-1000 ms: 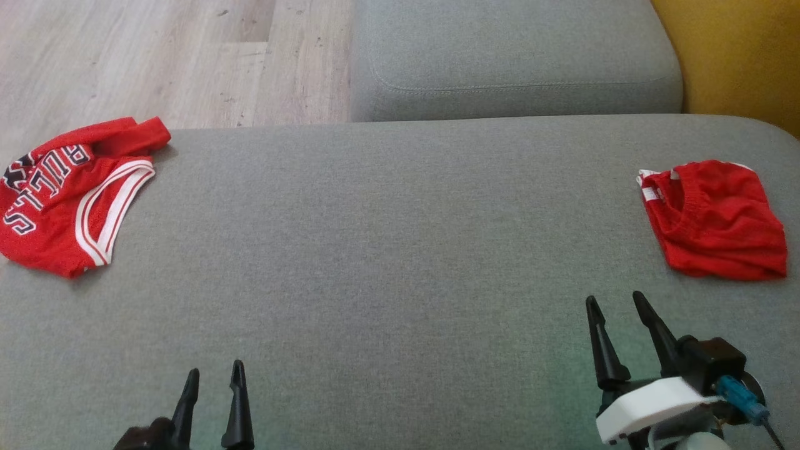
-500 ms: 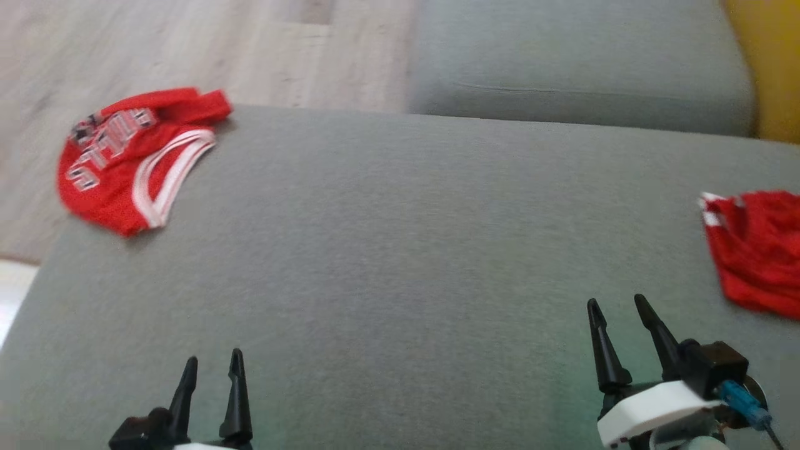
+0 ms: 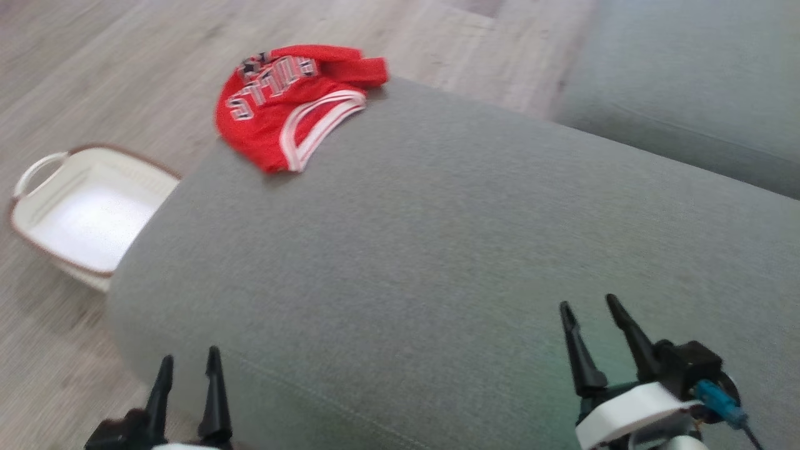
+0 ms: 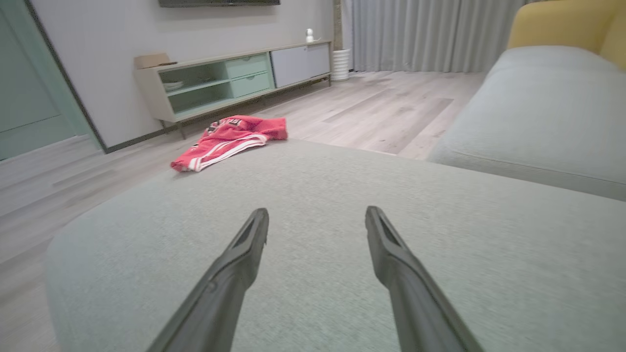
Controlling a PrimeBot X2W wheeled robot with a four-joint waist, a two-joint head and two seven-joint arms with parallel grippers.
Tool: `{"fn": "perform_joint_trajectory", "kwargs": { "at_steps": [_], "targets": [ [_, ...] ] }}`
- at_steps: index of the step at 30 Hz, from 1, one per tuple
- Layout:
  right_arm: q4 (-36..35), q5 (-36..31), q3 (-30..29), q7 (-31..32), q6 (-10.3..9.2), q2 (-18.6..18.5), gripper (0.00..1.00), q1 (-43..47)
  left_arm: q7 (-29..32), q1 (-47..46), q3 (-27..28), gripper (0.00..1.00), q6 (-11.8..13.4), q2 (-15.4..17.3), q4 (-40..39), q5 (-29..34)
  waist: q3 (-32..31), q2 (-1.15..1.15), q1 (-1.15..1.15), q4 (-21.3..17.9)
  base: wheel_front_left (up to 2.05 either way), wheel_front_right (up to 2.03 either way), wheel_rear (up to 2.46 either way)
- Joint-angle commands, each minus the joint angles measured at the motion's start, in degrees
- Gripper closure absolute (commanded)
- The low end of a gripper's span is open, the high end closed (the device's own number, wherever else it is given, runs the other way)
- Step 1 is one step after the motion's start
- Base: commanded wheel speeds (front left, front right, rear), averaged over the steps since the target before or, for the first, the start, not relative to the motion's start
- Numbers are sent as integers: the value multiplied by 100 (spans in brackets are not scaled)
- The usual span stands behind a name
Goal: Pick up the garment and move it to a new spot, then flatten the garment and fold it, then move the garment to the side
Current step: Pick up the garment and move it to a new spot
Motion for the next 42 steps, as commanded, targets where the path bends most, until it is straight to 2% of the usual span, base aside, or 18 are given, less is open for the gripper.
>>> {"fn": "perform_joint_trajectory", "kwargs": {
  "at_steps": [1, 9, 17, 22, 25, 27, 30, 33, 36, 42],
  "targets": [
    [-158, 0, 163, -43, 37, -29, 0, -278, -80, -125, 238, 0, 64, 86, -199, -40, 70, 0, 0, 144, 0, 0, 0],
    [-120, -24, 425, -24, 37, -29, 0, -485, -175, 91, 357, 0, 158, 49, -417, -40, 174, 0, 0, 183, 0, 0, 0],
    [-319, -185, 188, -32, 37, -29, 0, -354, -200, -278, 484, 0, 98, 78, -603, -86, 366, 0, 0, 134, 0, 0, 0],
    [-746, -476, 94, 140, 37, -29, 0, -500, -145, -1132, 967, 0, 95, 518, -959, -124, 838, 0, 0, -232, 0, 0, 0],
    [-1032, -691, -3, 273, 37, -29, 0, -677, 60, -1913, 1217, 0, -37, 937, -1048, -159, 1172, 0, 0, -472, 0, 0, 0],
    [-1206, -787, -70, 338, 37, -29, 0, -772, 339, -2494, 1177, 0, -225, 1266, -949, -91, 1371, 0, 0, -619, 0, 0, 0],
    [-1406, -1002, -57, 498, 37, -29, 0, -900, 787, -3414, 1039, 0, -514, 1587, -627, -58, 1721, 0, 0, -844, 0, 0, 0],
    [-1613, -1141, -3, 584, 37, -29, 0, -1053, 1081, -4255, 1082, 0, -643, 1697, -31, -197, 2029, 0, 0, -1052, 0, 0, 0],
    [-1806, -1266, 32, 680, 37, -29, 0, -1172, 1325, -4883, 1215, 0, -649, 1602, 790, -509, 2335, 0, 0, -1219, 0, 0, 0],
    [-2168, -1457, 66, 836, 37, -29, 0, -1414, 1549, -5553, 1248, 0, -567, 1558, 2467, -628, 2898, 0, 0, -1503, 0, 0, 0]
  ]
}}
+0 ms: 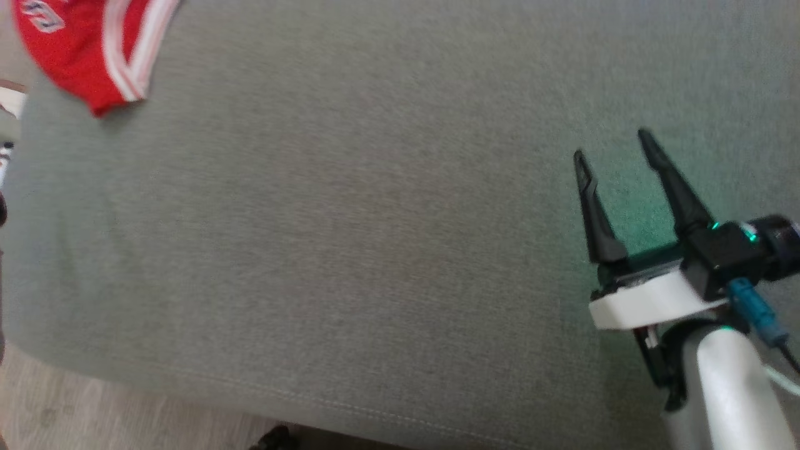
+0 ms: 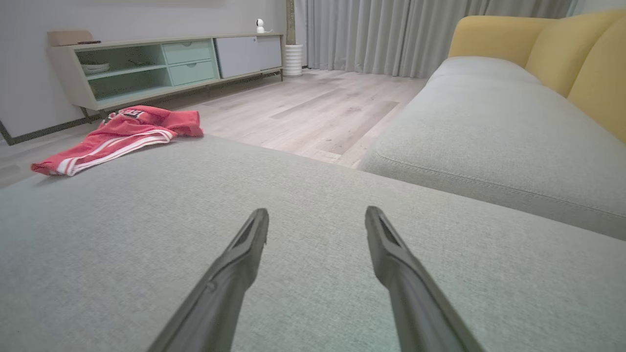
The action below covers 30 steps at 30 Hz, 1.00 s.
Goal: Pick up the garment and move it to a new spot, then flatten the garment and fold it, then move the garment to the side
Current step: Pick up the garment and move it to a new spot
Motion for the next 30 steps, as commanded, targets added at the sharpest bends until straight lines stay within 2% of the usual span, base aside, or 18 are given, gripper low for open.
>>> {"fn": "perform_joint_trajectory", "kwargs": {
  "at_steps": [1, 9, 16, 17, 19, 20, 25, 30],
  "targets": [
    [-296, -38, 127, 61, 37, -15, 0, -166, 26, -226, 254, 0, 36, 285, 81, -41, 416, 0, -2, -315, 0, 0, 0],
    [-672, -130, 124, 175, 37, -15, 0, -312, -9, -674, 30, 0, -227, 52, 1483, -33, 1081, 0, -2, -449, 0, 0, 0],
    [-738, -130, 74, 160, 37, -15, 0, -346, 510, -957, -228, 0, -342, -56, 2497, 16, 1281, 0, -2, -491, 0, 0, 0],
    [-730, -128, 67, 153, 37, -15, 0, -348, 562, -999, -237, 22, -366, -73, 2593, -1, 1284, 0, -2, -490, 0, 0, 0],
    [-709, -103, 64, 135, 37, -15, 0, -362, 525, -1060, -251, 97, -427, -91, 2723, -15, 1263, 0, -2, -487, 0, 0, 0],
    [-693, -86, 64, 120, 37, -15, 0, -375, 484, -1082, -260, 100, -456, -87, 2778, -12, 1238, 0, -2, -485, 0, 0, 0],
    [-522, 41, 116, 4, 37, -15, 0, -432, 246, -1191, -318, 100, -593, 7, 2978, 23, 1000, 0, -2, -516, 0, 0, 0],
    [-245, 248, 137, -184, 37, -15, 0, -445, 23, -1312, -364, 100, -698, 239, 3071, 65, 563, 0, -2, -639, 0, 0, 0]
  ]
}}
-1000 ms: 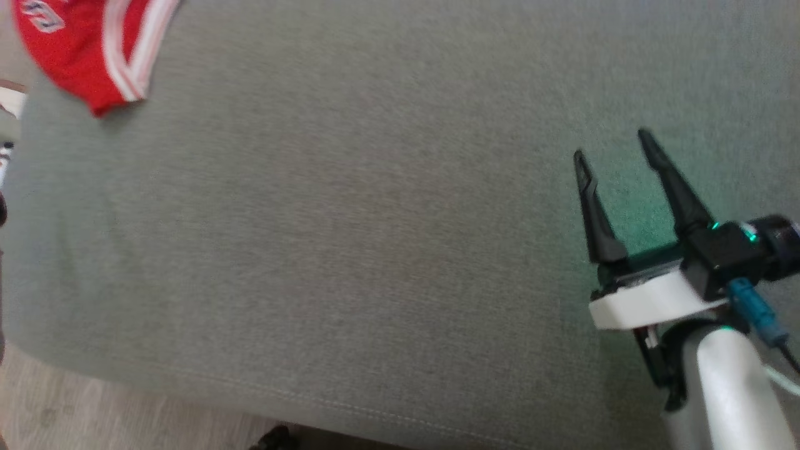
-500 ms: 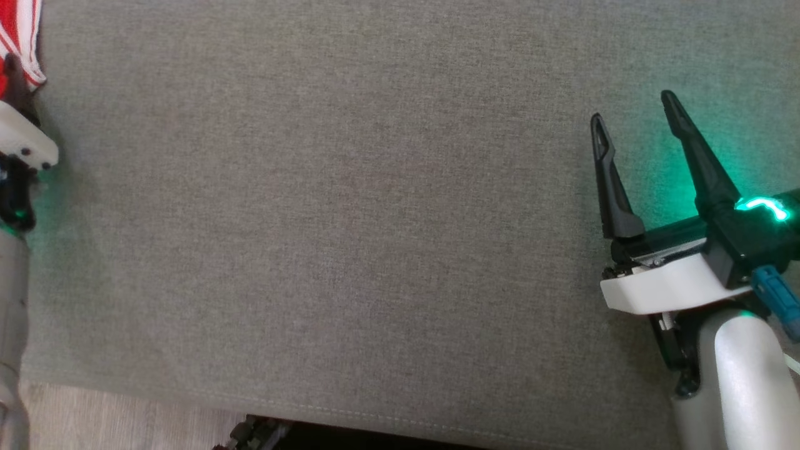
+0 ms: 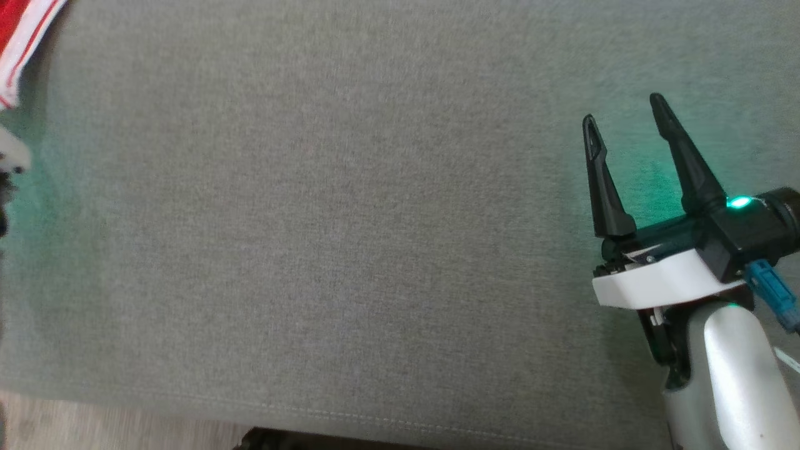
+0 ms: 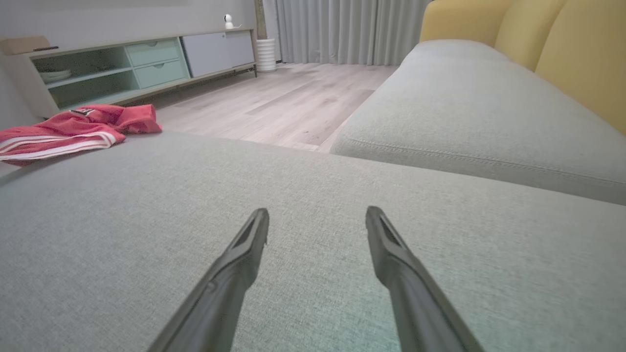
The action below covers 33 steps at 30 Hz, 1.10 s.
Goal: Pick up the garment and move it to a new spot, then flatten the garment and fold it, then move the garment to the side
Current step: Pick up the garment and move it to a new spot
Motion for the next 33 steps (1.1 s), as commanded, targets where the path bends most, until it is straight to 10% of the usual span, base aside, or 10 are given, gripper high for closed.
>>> {"fn": "perform_joint_trajectory", "kwargs": {
  "at_steps": [1, 15, 33],
  "targets": [
    [-105, 91, 148, -92, 37, 4, 0, -6, -81, -186, 108, 100, -28, 517, -63, 34, -321, 0, 0, -117, 0, 0, 0],
    [1088, 896, -157, -823, 37, 4, 0, 406, 405, -785, -789, 100, -171, 671, -1377, 286, -2090, 0, 0, -965, 0, 0, 0],
    [1662, 1184, -461, -1185, 37, 4, 0, 784, 1440, -697, -944, 100, 166, -366, -4766, -785, -2546, 0, 0, -1746, 0, 0, 0]
  ]
}}
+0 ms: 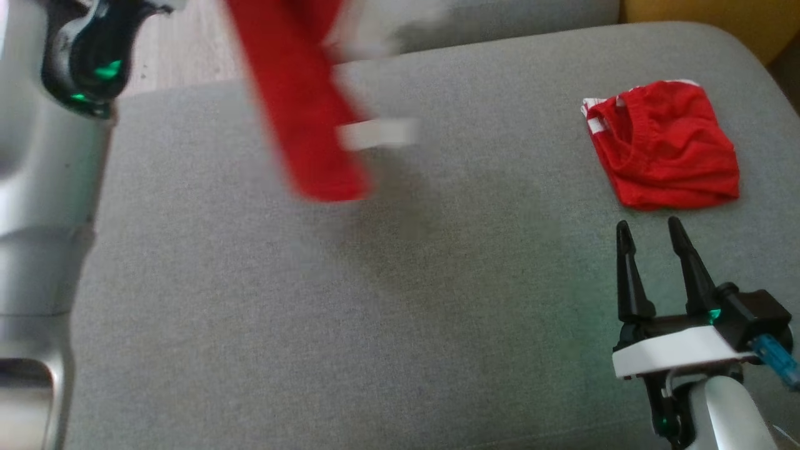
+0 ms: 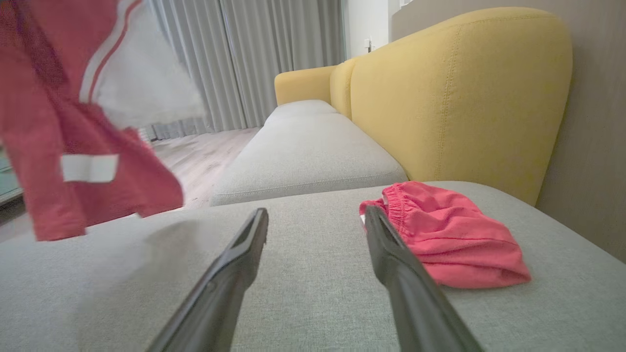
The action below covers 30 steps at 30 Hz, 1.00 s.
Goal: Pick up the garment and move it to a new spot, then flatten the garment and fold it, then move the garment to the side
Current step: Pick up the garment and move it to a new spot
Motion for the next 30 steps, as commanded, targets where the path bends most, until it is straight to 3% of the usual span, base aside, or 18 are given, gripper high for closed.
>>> {"fn": "perform_joint_trajectory", "kwargs": {
  "at_steps": [1, 7, 12, 18, 20, 21, 22, 30],
  "targets": [
    [-139, 18, 126, -72, 37, -15, 0, -109, 96, -41, 312, 100, 125, 178, -329, -183, 84, 0, 1, -10, 0, 0, 0],
    [-170, 47, 240, -90, 37, -15, 0, -260, 103, 1129, 427, 100, 465, 227, -394, -452, 456, 0, 1, -23, 0, 0, 0],
    [-176, 36, 371, -112, 37, -15, 0, -489, -163, 2050, 511, 100, 638, 318, 447, -497, 832, 0, 1, -112, 0, 0, 0],
    [-180, -19, 442, -133, 37, -15, 0, -639, -691, 2290, 579, 100, 647, 351, 1421, -382, 1119, 0, 1, -204, 0, 0, 0],
    [-151, -35, 455, -140, 37, -15, 0, -647, -817, 2258, 584, 49, 612, 311, 1638, -374, 1139, 0, 1, -206, 0, 0, 0],
    [-139, -39, 460, -145, 37, -15, 0, -645, -885, 2233, 584, 4, 597, 294, 1722, -362, 1139, 0, 1, -201, 0, 0, 0],
    [-128, -43, 464, -147, 37, -15, 0, -638, -959, 2206, 585, 0, 578, 271, 1793, -352, 1132, 0, 1, -189, 0, 0, 0],
    [-34, -89, 457, -138, 37, -15, 0, -528, -1552, 2061, 432, 0, 220, 66, 1895, -200, 798, 0, 1, 50, 0, 0, 0]
  ]
}}
